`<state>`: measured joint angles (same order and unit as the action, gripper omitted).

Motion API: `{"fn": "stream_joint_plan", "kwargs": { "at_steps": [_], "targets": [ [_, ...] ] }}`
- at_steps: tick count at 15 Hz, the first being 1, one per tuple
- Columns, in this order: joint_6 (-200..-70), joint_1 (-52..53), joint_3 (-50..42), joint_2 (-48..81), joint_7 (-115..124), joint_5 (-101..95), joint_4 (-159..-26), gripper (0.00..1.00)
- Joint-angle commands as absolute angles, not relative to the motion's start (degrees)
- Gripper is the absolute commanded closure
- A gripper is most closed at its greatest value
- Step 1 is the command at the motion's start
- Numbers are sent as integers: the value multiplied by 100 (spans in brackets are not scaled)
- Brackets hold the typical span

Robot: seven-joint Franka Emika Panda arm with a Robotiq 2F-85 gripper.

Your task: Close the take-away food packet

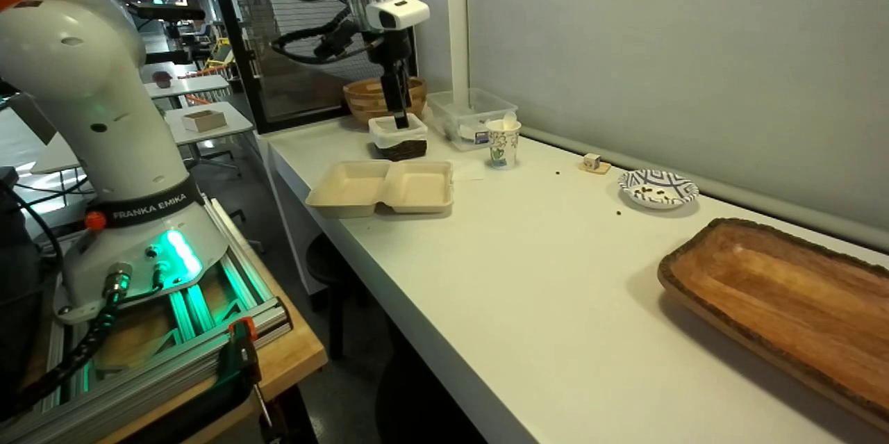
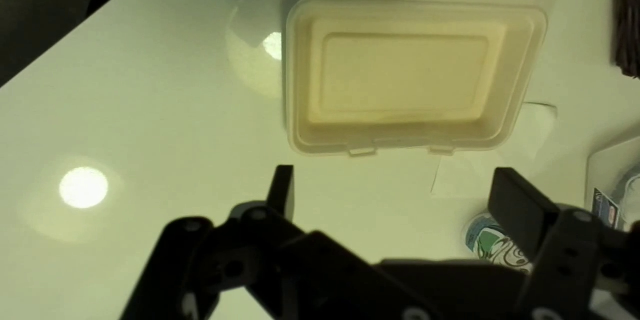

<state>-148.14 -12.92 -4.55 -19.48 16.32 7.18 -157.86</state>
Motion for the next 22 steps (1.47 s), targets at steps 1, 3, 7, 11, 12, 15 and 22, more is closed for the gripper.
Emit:
{"fn": "stream_joint_plan", "kwargs": {
  "at_steps": [1, 3, 7, 11, 12, 15, 22],
  "targets": [
    [-15150, -1100, -712, -1564, 1331, 1064, -15779, 0],
    [-15499, -958, -924, -1239, 909, 1382, -15784, 0],
    [-15611, -571, -1319, -741, -54, 2547, -15768, 0],
    [-14836, -609, -1394, -440, -237, 3191, -15531, 0],
    [-14529, -693, -1390, -387, -291, 3357, -15436, 0],
    [-13622, -908, -1516, 29, -362, 3854, -15050, 0],
    [-13444, -1248, -1499, 363, -124, 3738, -14830, 0]
  ]
}}
